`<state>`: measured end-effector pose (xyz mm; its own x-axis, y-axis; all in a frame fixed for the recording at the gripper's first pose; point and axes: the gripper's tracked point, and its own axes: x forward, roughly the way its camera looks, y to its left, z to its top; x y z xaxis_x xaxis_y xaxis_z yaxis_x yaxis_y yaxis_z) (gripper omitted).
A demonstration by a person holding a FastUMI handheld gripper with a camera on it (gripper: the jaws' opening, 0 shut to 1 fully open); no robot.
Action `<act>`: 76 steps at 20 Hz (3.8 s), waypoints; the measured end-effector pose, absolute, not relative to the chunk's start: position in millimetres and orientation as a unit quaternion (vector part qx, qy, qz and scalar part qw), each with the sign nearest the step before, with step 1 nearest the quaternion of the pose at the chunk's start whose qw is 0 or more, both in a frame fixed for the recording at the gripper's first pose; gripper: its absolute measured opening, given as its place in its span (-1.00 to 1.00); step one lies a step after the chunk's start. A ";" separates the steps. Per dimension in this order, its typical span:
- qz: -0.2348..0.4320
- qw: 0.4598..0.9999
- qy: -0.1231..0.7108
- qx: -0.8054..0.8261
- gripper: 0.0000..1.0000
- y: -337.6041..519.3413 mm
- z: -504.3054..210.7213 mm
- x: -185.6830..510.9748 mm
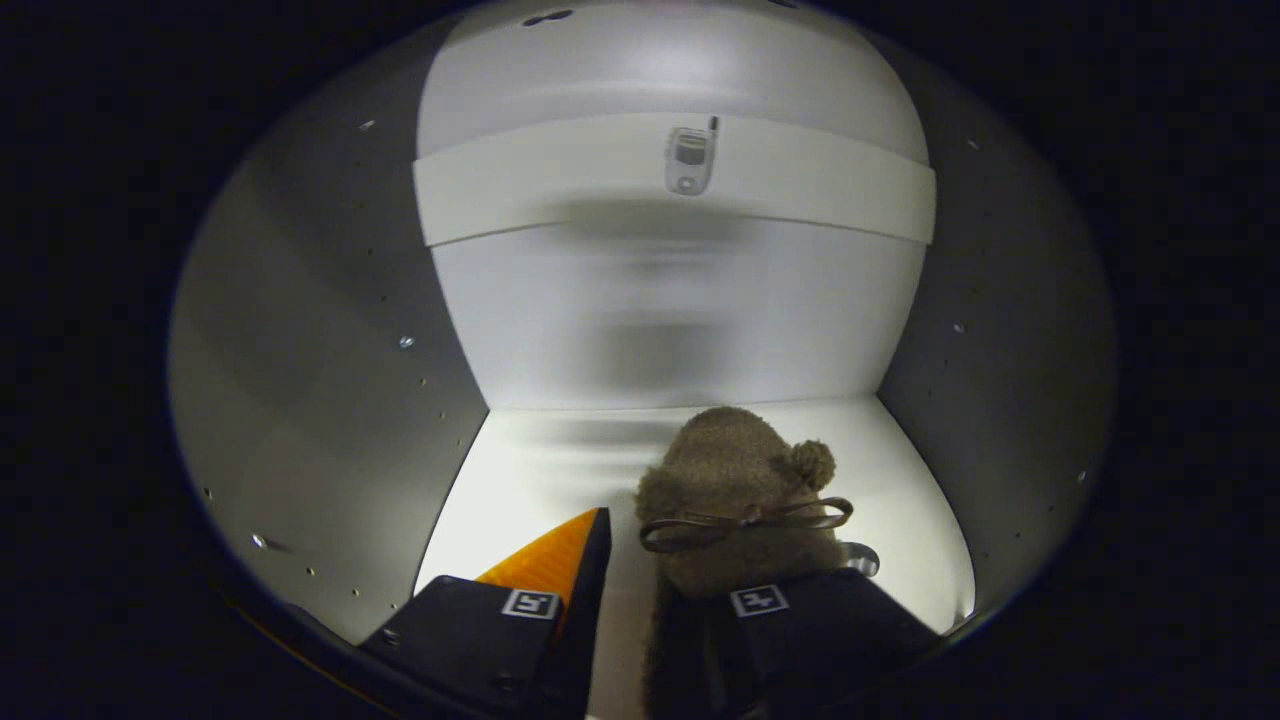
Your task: Open the shoe cabinet door, grab the shoes and put them into the shoe cabinet, then close the shoe cabinet door.
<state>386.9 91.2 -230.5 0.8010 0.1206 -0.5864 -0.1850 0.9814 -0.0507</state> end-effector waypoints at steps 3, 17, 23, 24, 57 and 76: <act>0.073 0.947 0.307 -0.060 0.36 93.6 -225.4 377.3; 0.044 0.978 0.201 -0.028 0.65 81.1 -123.6 285.4; 0.049 0.988 0.150 -0.004 0.69 68.2 -73.9 205.9; 0.049 0.989 0.142 -0.002 0.69 63.6 -67.1 190.2; -0.035 0.998 0.043 -0.004 0.80 -273.6 17.2 -73.6; 0.056 0.997 0.057 0.011 0.75 -138.0 -14.7 -53.5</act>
<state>-53.5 -138.0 -14.7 0.9871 0.1131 -0.1134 -0.1105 0.9935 0.0286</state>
